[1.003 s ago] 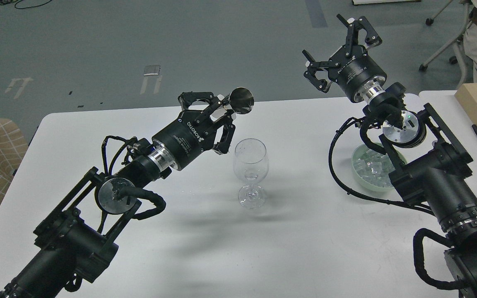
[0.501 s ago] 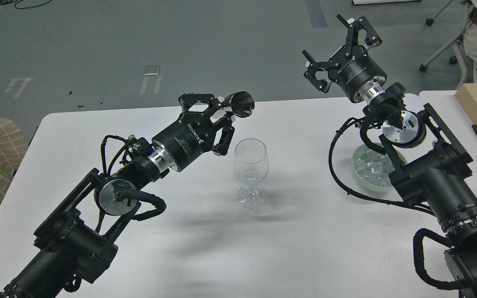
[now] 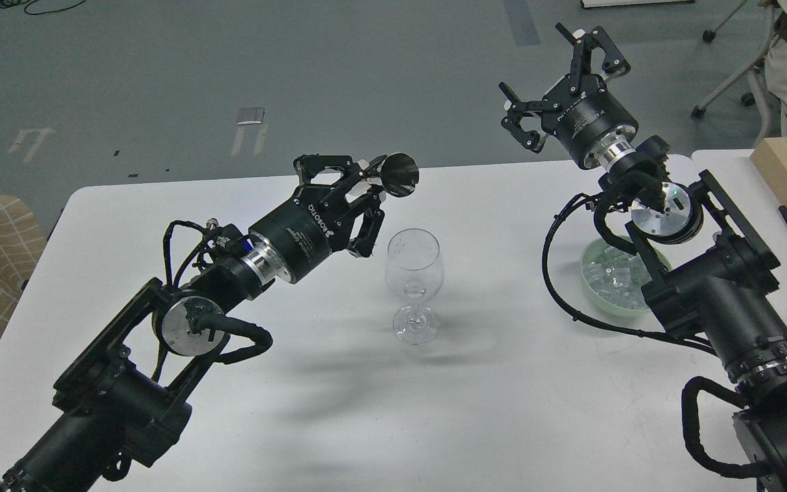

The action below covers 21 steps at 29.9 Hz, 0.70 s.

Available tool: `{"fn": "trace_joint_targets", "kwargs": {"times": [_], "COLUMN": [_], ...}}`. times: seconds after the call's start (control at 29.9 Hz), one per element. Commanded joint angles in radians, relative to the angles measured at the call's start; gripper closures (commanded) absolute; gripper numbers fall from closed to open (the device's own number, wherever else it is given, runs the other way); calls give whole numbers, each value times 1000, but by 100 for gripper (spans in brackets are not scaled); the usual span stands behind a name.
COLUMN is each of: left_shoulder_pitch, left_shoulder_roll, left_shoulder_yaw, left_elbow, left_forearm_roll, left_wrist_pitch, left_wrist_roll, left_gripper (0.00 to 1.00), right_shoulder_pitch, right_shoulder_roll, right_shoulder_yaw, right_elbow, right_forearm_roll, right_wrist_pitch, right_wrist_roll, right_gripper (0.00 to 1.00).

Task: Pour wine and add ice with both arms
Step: 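Rotate the jigger further over the wine glass with the left gripper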

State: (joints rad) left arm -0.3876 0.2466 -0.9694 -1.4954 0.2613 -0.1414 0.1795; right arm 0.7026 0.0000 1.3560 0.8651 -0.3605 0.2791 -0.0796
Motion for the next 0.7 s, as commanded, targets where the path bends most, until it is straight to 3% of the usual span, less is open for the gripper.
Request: {"fn": "trace_joint_targets", "kwargs": {"times": [0.0, 0.67], "left_shoulder_pitch": [-1, -7], "left_shoulder_roll": [0, -1], "left_shoulder_yaw": [0, -2], "left_elbow": [0, -5], "left_forearm_roll": [10, 53], "left_wrist_pitch": [0, 0], "left_wrist_roll": [0, 0], "left_gripper": [100, 100], "right_shoulder_pitch": [0, 2], "right_shoulder_roll": [0, 0], "right_shoulder_yaw": [0, 0], "right_elbow": [0, 0], "right_forearm_roll": [0, 0], "right_wrist_pitch": [0, 0], "right_wrist_roll": [0, 0], "right_gripper": [0, 0]}}
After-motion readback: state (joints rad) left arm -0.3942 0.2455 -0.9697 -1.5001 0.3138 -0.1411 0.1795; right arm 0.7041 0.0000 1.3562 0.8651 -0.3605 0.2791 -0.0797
